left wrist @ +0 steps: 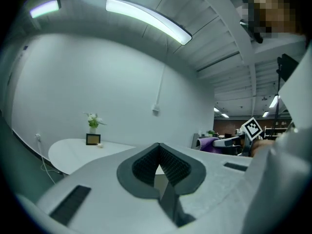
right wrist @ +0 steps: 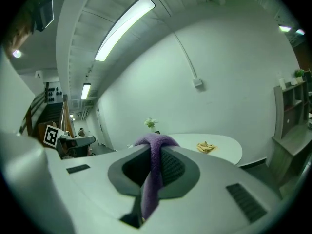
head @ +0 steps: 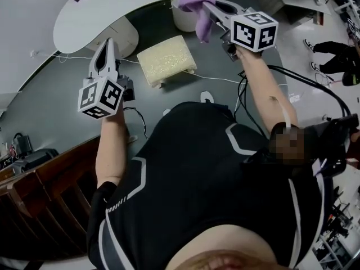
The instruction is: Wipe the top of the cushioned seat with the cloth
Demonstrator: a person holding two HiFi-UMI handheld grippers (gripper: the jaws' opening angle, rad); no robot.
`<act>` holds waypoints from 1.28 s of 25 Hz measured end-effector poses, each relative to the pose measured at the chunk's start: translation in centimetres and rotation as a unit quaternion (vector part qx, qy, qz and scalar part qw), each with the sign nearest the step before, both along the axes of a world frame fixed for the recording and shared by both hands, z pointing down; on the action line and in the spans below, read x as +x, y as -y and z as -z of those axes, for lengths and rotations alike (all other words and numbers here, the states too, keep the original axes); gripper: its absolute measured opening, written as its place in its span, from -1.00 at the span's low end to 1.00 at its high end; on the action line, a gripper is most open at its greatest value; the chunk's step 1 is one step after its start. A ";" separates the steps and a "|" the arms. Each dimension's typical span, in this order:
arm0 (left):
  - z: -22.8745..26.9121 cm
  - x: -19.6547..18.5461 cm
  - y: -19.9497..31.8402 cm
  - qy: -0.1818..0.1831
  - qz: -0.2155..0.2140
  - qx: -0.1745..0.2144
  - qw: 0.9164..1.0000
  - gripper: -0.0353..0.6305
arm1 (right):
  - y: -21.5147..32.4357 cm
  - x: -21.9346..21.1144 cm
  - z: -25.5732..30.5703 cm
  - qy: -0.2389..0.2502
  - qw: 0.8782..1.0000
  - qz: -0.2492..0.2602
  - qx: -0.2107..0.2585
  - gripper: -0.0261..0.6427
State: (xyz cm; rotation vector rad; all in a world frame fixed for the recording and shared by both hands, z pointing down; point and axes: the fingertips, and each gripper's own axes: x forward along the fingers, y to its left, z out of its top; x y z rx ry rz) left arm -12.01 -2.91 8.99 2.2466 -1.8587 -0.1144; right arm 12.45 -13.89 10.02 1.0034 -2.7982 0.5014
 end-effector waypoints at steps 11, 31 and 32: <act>4.1 -0.5 0.8 0.050 0.055 0.028 0.997 -0.88 | -0.2 -0.6 3.6 -0.010 0.998 -0.001 0.068 -0.84; 5.5 1.5 2.9 0.039 0.036 0.043 0.998 -0.88 | 2.0 -0.6 4.6 -0.039 0.995 -0.004 0.091 -0.85; 5.8 1.6 3.0 0.041 0.043 0.047 0.997 -0.88 | 2.3 -0.2 4.6 -0.038 0.995 -0.005 0.091 -0.85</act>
